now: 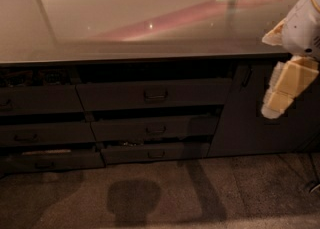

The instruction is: Open top drawer

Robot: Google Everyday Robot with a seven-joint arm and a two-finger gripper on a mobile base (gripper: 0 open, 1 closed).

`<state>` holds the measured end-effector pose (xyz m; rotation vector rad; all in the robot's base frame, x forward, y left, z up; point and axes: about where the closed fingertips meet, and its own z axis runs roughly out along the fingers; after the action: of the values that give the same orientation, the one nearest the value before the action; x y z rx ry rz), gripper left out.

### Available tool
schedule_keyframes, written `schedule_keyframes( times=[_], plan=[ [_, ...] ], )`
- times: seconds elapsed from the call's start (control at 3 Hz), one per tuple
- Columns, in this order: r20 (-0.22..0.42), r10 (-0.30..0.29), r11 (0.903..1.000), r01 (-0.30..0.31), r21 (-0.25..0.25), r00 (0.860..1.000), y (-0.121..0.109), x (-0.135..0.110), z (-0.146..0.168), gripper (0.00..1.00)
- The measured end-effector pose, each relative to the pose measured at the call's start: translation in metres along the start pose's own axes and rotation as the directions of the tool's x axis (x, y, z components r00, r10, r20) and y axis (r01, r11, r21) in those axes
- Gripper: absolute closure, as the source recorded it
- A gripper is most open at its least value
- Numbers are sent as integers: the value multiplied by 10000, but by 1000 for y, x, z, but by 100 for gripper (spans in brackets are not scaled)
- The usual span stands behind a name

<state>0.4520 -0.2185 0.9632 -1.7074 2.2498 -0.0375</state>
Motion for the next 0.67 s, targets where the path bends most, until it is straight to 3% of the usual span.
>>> schedule_keyframes(
  times=[0.33,0.67],
  plan=[
    [277,196,9931,-162,-1166,9994,-17,-11,47,0],
    [66,-77,9732,90,-2297,9999,-26,-35,102,0]
  ],
)
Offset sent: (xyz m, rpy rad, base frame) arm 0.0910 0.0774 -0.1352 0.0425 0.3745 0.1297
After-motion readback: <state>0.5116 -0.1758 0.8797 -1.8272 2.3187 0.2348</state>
